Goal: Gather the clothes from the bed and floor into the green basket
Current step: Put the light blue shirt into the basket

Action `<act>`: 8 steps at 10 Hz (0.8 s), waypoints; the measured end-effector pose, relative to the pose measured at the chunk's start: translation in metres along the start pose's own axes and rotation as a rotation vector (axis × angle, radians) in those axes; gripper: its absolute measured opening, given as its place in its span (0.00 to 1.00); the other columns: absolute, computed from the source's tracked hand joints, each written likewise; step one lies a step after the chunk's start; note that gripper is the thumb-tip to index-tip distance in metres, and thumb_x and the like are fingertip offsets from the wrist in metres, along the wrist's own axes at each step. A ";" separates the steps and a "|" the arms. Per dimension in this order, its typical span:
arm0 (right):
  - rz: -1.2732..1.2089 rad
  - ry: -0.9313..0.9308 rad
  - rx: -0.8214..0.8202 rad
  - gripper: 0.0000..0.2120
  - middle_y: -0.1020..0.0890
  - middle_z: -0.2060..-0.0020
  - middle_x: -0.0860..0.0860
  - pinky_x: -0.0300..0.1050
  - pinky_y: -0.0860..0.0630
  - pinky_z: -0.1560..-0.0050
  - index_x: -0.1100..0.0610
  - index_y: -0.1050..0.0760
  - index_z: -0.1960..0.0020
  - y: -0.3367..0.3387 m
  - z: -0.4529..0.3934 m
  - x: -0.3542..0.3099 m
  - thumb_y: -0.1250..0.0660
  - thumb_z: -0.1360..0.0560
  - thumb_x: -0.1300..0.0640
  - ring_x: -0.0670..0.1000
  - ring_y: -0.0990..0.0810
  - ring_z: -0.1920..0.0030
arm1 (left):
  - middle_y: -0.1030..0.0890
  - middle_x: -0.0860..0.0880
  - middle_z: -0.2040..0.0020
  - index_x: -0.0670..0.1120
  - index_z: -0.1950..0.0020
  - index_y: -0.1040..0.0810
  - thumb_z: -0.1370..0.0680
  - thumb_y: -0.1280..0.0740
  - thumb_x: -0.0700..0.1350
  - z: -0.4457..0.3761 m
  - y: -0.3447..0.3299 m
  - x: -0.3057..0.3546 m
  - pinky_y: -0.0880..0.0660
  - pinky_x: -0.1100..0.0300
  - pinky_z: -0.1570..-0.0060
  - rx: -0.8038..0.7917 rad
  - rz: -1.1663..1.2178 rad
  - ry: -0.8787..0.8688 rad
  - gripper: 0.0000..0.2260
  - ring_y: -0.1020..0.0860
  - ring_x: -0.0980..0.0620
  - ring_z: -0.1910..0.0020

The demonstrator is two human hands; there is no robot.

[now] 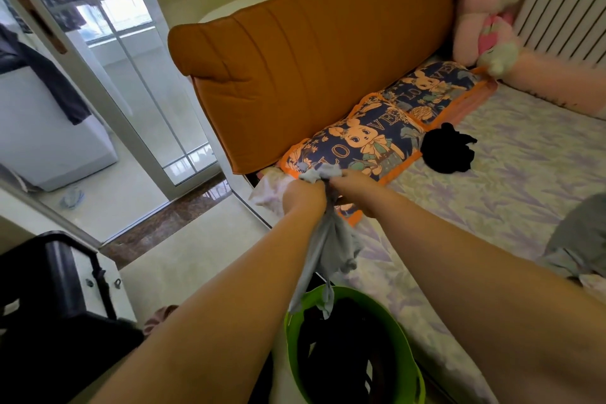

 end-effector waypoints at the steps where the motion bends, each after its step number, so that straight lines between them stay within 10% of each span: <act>1: -0.255 0.109 -0.158 0.17 0.22 0.50 0.54 0.50 0.23 0.47 0.54 0.28 0.39 -0.002 0.002 0.013 0.36 0.26 0.65 0.54 0.23 0.48 | 0.18 0.38 0.46 0.38 0.46 0.20 0.23 0.37 0.49 0.002 -0.012 -0.001 0.21 0.47 0.45 -0.065 0.063 -0.040 0.16 0.19 0.39 0.46; 4: -0.059 0.089 0.086 0.18 0.22 0.43 0.61 0.57 0.23 0.41 0.60 0.27 0.37 -0.007 -0.006 0.044 0.33 0.26 0.61 0.61 0.23 0.43 | 0.26 0.40 0.35 0.45 0.33 0.29 0.20 0.40 0.42 0.005 -0.007 -0.007 0.27 0.53 0.41 -0.214 -0.014 0.007 0.15 0.26 0.43 0.40; 5: -0.125 0.132 0.081 0.15 0.21 0.44 0.61 0.54 0.23 0.49 0.57 0.25 0.38 -0.011 -0.003 0.048 0.36 0.24 0.62 0.60 0.22 0.47 | 0.29 0.40 0.35 0.44 0.26 0.39 0.25 0.31 0.37 0.004 -0.009 -0.029 0.29 0.51 0.36 -0.376 -0.227 -0.138 0.29 0.29 0.41 0.35; 8: -0.230 -0.021 -0.097 0.10 0.21 0.45 0.61 0.59 0.22 0.44 0.58 0.23 0.44 -0.033 -0.009 0.120 0.32 0.24 0.58 0.61 0.22 0.43 | 0.20 0.40 0.54 0.37 0.47 0.20 0.27 0.26 0.43 0.000 -0.056 -0.084 0.26 0.51 0.54 -0.540 -0.433 -0.142 0.14 0.25 0.47 0.56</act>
Point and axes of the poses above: each hand's wrist, its own z-axis away from the middle knuckle, its own y-axis out of the back of the hand, x = y × z, the point moved 2 cm from there along -z, towards the middle knuckle
